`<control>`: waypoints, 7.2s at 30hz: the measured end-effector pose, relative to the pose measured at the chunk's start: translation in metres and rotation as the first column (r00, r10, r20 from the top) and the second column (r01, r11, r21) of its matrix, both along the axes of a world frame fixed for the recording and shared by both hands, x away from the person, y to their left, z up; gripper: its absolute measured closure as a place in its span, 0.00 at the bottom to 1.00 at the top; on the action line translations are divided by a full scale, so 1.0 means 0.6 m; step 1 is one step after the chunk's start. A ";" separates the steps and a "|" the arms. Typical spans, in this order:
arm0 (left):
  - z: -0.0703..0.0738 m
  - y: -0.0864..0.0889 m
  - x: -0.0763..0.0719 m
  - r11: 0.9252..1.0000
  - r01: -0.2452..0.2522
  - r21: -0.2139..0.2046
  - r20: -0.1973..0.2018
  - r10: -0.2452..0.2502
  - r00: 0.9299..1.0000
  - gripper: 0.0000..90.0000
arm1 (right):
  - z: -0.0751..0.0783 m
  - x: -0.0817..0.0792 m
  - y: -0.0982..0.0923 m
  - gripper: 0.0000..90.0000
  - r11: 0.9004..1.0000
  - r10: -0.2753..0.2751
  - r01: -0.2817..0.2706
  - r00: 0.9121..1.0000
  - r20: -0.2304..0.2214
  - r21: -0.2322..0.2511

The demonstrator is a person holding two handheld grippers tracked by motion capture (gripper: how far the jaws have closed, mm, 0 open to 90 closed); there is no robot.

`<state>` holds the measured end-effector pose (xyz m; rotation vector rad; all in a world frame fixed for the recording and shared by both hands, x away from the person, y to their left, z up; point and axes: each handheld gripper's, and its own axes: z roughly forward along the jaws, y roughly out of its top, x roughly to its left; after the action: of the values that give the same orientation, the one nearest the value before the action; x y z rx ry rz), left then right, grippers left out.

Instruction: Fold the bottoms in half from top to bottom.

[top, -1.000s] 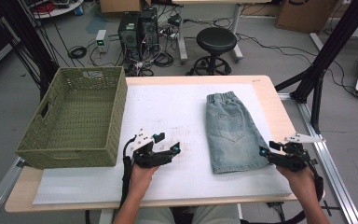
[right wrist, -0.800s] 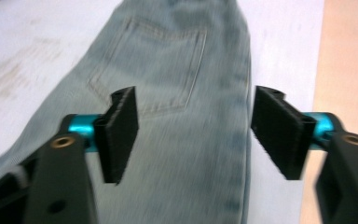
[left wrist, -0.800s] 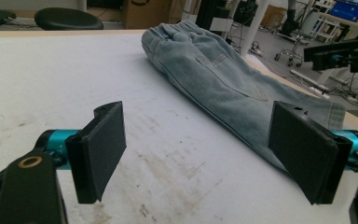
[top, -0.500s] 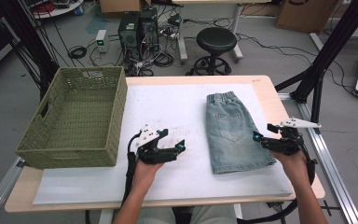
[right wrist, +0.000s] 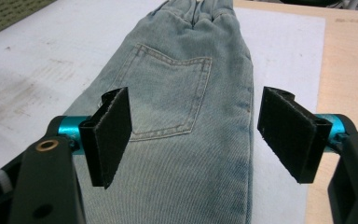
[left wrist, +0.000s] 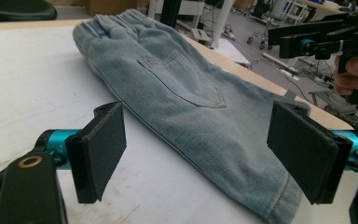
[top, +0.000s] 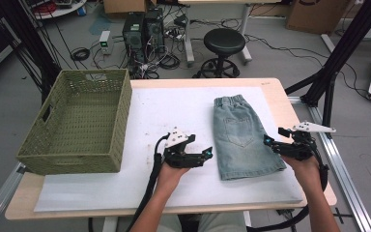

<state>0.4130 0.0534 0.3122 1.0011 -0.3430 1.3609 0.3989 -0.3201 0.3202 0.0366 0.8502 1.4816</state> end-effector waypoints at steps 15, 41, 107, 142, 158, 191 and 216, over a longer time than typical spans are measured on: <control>0.033 -0.107 0.052 0.988 -0.149 -0.046 -0.158 0.140 0.977 0.26 | 0.000 0.016 0.002 0.30 1.000 -0.026 0.027 0.999 -0.024 0.004; 0.040 -0.126 0.069 0.985 -0.167 -0.047 -0.299 0.146 0.943 0.81 | 0.030 0.077 -0.002 0.56 0.976 -0.183 0.203 0.959 -0.215 0.075; -0.018 0.044 0.064 0.992 -0.104 -0.070 -0.301 0.079 0.950 0.90 | 0.014 0.070 0.124 0.88 0.983 -0.152 0.115 0.948 -0.279 -0.143; 0.111 0.083 0.041 0.982 -0.116 -0.151 -0.268 0.072 0.961 0.32 | 0.060 0.062 0.193 0.70 0.983 -0.129 0.083 0.949 -0.288 -0.167; 0.142 0.064 0.064 0.992 -0.121 -0.041 -0.305 0.103 0.947 0.64 | 0.061 0.062 0.187 0.88 0.975 -0.144 0.088 0.950 -0.277 -0.206; 0.123 0.084 -0.004 0.998 0.039 0.050 -0.117 -0.033 0.993 0.82 | -0.029 -0.002 0.345 0.83 0.895 0.017 -0.041 0.998 -0.057 -0.445; 0.082 0.121 -0.013 0.992 0.042 0.120 -0.060 -0.035 0.998 0.82 | -0.022 0.039 0.386 0.88 0.901 -0.231 0.187 0.971 -0.067 -0.392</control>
<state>0.4052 0.1260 0.3615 1.1265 -0.4036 1.2856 0.4225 -0.0888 0.3069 -0.0797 1.1800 1.0986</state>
